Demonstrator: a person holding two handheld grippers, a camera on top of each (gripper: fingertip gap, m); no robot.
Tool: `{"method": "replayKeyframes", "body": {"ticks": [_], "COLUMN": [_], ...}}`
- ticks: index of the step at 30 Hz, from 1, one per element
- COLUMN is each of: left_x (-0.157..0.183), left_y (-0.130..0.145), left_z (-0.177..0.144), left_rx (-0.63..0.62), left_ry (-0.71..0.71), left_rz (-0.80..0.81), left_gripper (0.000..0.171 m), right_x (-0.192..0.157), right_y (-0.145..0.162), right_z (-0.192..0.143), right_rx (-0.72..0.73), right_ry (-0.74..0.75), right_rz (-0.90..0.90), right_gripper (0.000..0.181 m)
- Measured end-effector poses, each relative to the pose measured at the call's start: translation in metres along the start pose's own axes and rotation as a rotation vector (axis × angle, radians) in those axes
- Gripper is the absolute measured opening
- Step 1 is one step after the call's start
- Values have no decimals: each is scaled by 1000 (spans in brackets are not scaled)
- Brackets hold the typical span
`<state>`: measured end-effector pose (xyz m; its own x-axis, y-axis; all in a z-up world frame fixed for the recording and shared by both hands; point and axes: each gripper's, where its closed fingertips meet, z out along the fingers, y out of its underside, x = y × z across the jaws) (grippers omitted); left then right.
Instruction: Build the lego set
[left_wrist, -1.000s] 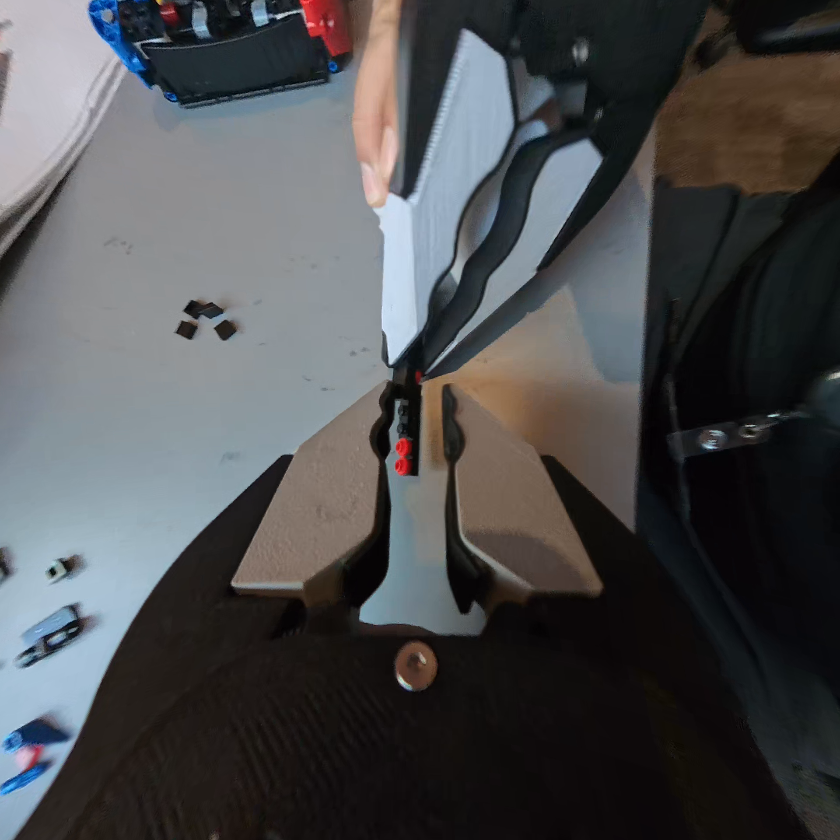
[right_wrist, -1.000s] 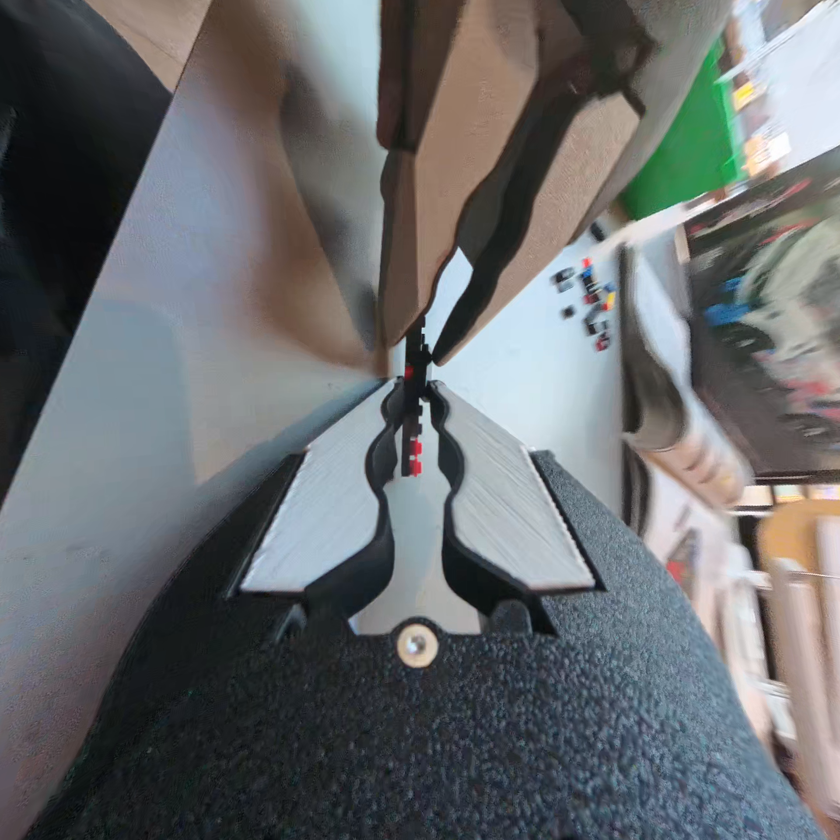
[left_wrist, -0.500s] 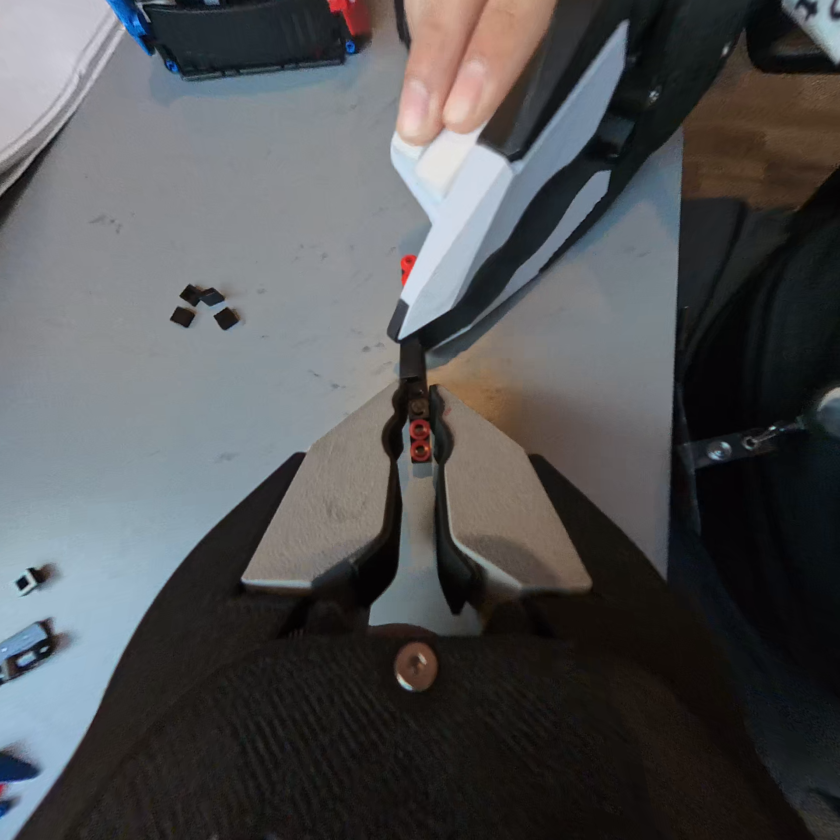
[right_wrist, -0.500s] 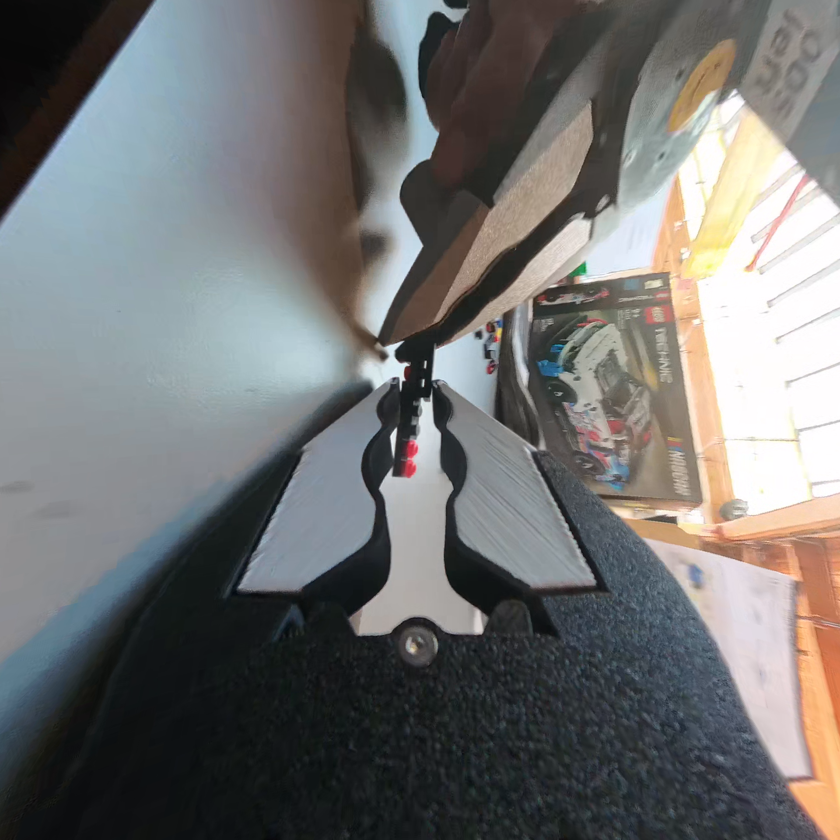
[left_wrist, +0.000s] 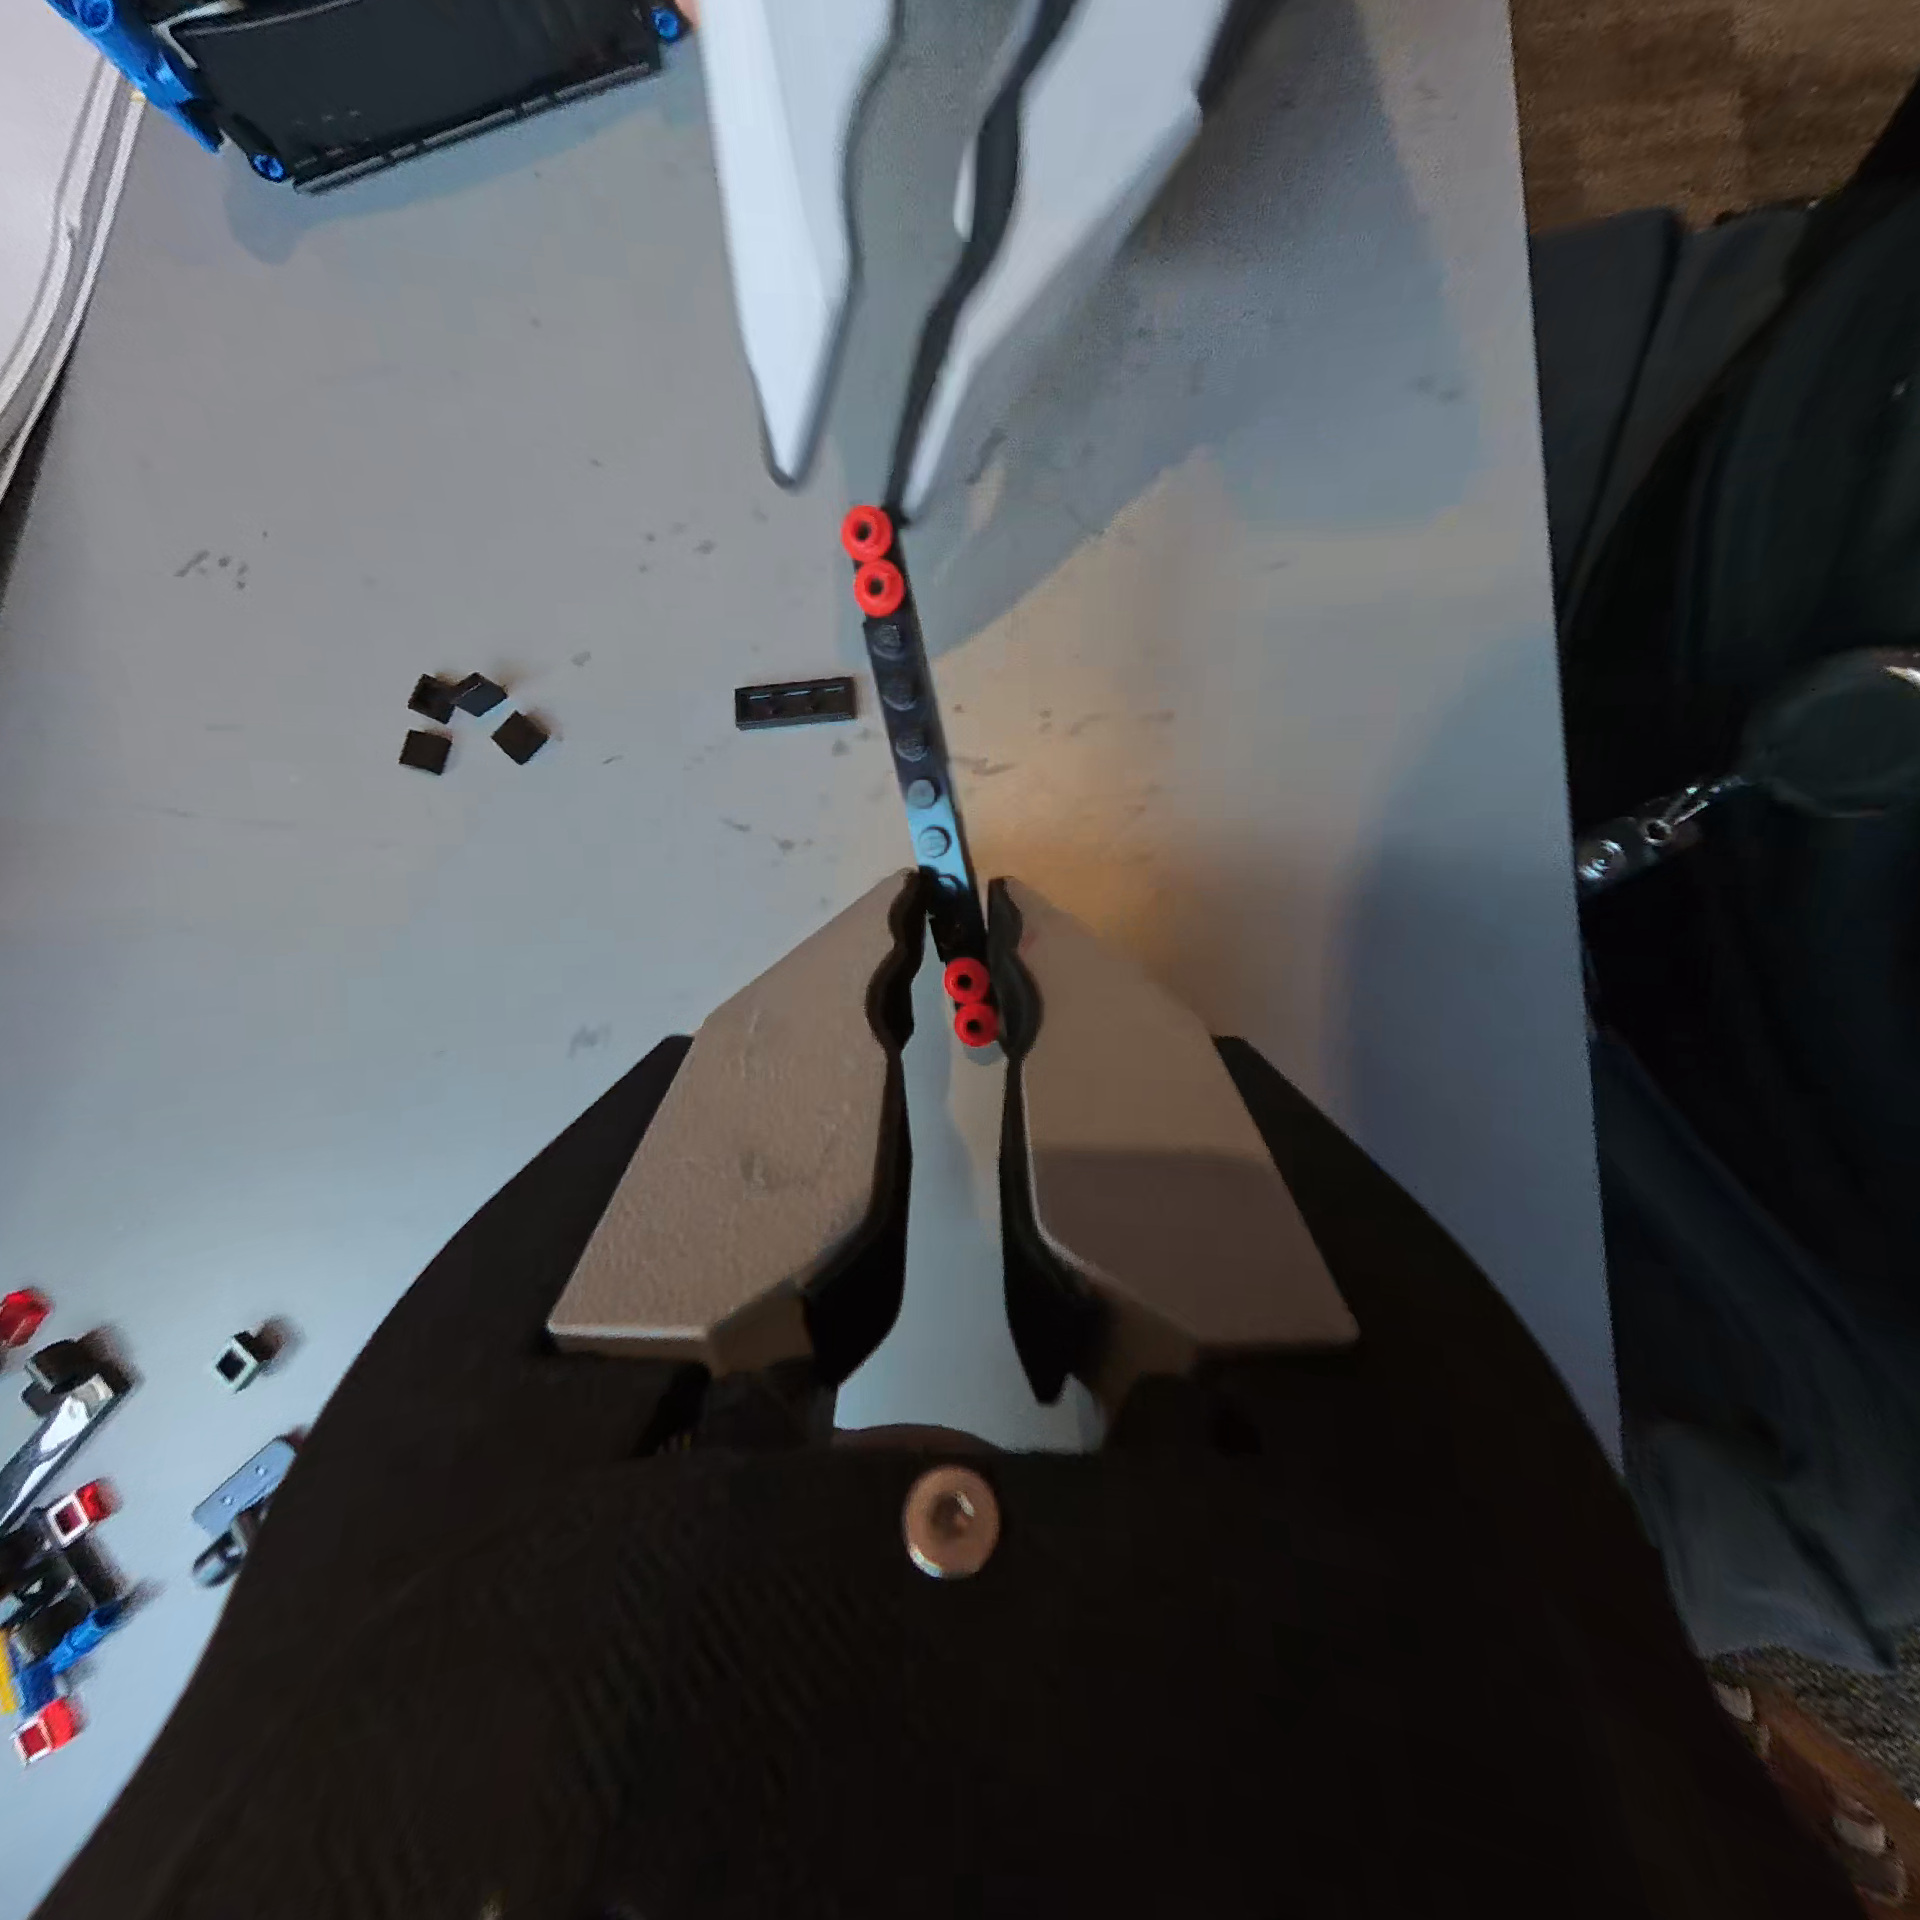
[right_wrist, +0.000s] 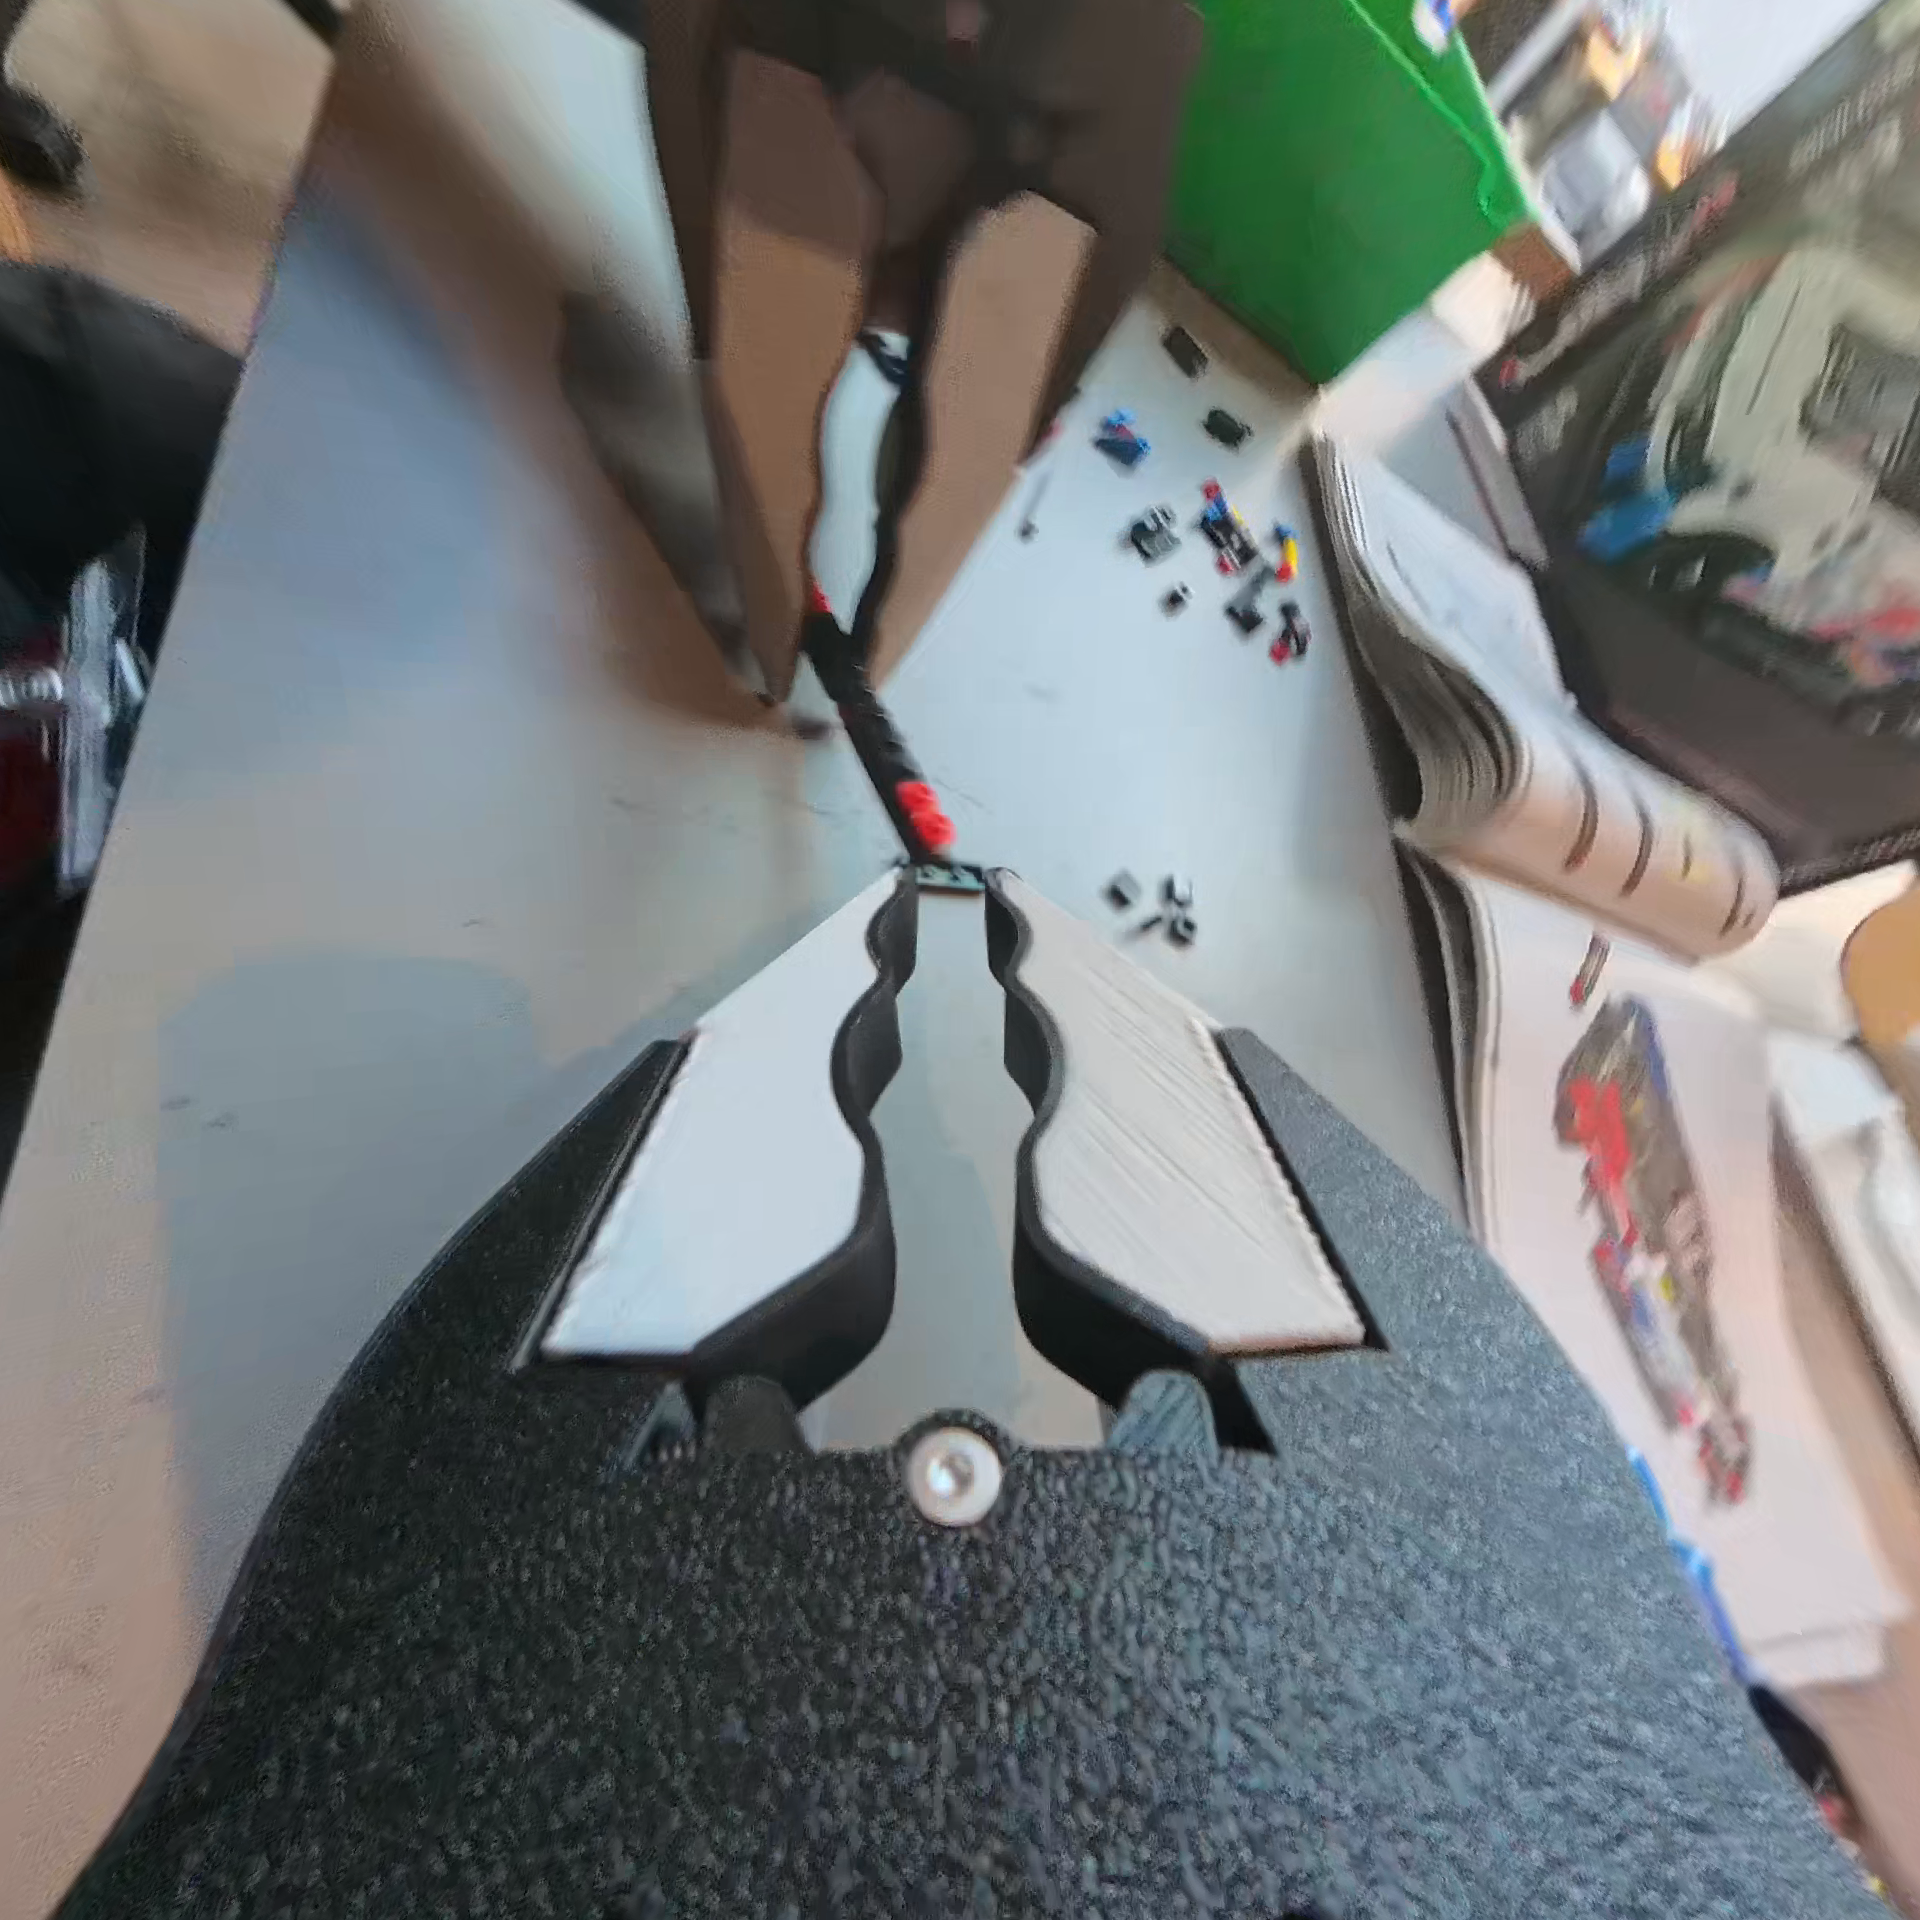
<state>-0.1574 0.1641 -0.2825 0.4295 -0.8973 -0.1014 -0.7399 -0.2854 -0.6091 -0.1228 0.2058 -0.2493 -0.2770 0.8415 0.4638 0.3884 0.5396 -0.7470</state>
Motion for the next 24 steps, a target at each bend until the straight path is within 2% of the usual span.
{"method": "replayKeyframes", "body": {"ticks": [4,6,10,15,18,21,24], "left_x": [10,12,10,12,11,4,-4], "left_y": [-4,-6,-7,-2,1,5,4], "left_z": [2,4,4,-1,-7,-12,-18], "left_rx": [30,40,52,69,91,96,120], "left_ry": [36,42,38,38,25,-6,-43], "left_rz": [53,53,7,-35,-53,-77,-107], "left_gripper": [5,5,12,29,29,29,28], "right_x": [12,8,2,0,-2,-3,-8], "right_y": [12,17,19,15,14,17,14], "right_z": [-6,-3,10,28,35,39,41], "right_rx": [-60,-90,-146,-213,-240,-286,-284], "right_ry": [-53,-75,-68,-50,-42,-7,-17], "right_rz": [305,380,417,454,513,527,512], "right_gripper": [12,13,14,29,33,31,12]}}
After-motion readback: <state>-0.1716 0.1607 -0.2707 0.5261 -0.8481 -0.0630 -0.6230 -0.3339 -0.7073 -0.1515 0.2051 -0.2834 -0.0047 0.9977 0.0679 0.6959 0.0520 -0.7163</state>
